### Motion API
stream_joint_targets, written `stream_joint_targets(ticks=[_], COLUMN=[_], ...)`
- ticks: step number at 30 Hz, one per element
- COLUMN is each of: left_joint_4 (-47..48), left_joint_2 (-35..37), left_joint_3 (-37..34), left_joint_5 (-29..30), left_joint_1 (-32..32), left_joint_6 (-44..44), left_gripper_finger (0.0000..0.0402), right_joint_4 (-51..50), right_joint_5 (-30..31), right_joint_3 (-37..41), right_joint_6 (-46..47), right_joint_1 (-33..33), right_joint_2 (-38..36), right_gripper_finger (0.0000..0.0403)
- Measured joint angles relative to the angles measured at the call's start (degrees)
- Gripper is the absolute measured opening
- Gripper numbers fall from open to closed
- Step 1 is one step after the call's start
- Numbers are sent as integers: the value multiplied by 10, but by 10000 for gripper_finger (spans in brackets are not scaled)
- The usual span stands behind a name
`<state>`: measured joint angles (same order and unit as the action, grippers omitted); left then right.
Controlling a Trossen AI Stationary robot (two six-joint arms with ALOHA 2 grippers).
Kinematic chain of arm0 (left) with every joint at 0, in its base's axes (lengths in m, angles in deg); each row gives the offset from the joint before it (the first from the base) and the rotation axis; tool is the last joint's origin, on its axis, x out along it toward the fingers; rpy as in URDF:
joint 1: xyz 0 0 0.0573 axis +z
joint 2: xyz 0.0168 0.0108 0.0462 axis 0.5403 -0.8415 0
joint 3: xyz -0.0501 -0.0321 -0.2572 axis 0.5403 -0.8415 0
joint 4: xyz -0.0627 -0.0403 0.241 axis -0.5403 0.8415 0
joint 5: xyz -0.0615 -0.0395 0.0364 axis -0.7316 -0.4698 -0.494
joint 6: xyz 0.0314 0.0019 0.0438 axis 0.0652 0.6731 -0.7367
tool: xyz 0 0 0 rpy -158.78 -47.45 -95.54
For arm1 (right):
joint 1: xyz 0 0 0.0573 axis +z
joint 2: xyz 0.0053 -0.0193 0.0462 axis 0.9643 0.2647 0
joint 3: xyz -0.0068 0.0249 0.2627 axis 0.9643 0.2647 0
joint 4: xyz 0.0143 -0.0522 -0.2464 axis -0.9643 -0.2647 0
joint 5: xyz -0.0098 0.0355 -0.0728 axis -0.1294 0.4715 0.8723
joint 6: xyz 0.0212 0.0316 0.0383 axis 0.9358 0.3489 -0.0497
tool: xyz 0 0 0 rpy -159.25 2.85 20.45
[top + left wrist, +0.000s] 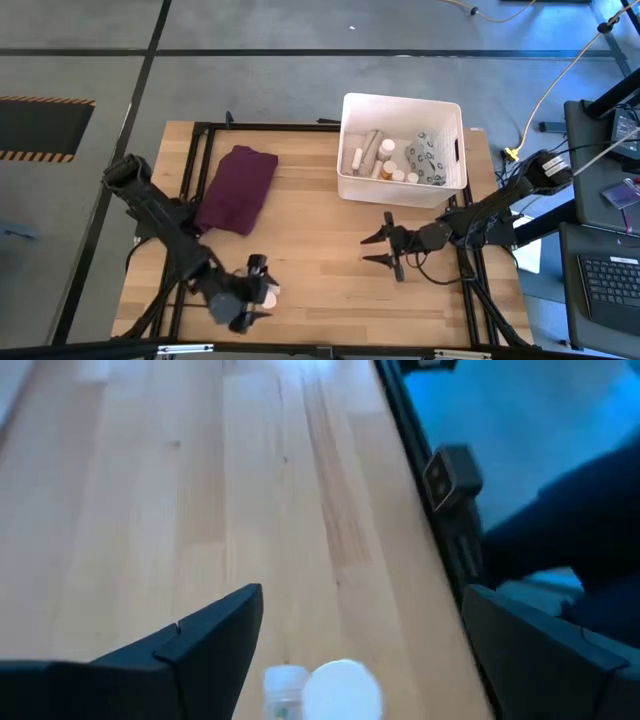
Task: Pick & place medical supplies in basket/bin
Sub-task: Put the orange pill bottle into the white bin
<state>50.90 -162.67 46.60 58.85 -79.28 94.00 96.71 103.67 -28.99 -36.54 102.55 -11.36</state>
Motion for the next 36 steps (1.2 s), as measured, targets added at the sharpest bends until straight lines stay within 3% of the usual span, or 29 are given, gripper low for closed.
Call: stream_joint_targets(ticks=[5, 17, 26, 36], left_joint_4=[-16, -9, 15, -15], left_joint_2=[-32, -128, -140, -230], left_joint_3=[0, 0, -9, -28], left_joint_5=[84, 162, 348, 362], left_joint_1=[-50, -91, -164, -185], left_joint_6=[36, 225, 324, 476], left_gripper_finger=[334, 333, 333, 333], right_joint_4=[0, 32, 32, 32], right_joint_5=[0, 0, 0, 0], right_joint_3=[0, 0, 0, 0], right_joint_6=[16, 29, 31, 47], right_joint_1=[0, 0, 0, 0], right_joint_2=[26, 44, 44, 44], right_gripper_finger=[200, 200, 200, 200])
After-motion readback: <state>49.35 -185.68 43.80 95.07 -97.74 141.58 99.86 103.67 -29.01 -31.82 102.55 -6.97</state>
